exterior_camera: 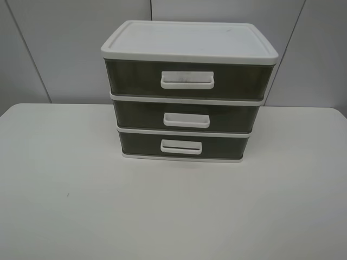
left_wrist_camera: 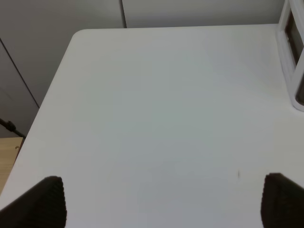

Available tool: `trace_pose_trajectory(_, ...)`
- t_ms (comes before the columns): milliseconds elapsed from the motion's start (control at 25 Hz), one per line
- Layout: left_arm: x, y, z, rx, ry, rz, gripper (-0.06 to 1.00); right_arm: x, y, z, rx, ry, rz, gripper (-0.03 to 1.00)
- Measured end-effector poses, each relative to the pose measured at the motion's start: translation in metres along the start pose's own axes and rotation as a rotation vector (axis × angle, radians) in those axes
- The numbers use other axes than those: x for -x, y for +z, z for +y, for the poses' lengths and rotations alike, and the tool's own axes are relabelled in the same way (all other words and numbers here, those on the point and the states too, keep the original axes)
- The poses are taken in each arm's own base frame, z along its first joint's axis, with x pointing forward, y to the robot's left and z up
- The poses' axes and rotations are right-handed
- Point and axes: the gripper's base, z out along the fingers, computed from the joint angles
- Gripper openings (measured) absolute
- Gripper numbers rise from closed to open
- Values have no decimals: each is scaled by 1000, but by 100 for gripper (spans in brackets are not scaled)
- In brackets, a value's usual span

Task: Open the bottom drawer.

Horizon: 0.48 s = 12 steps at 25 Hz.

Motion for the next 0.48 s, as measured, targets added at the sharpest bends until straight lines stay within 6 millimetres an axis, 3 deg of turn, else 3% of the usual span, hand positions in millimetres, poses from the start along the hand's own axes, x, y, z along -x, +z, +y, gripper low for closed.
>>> trace_pose_trajectory(480, 0, 0, 0, 0, 0, 0, 79, 0, 0, 0, 0, 0, 0, 83)
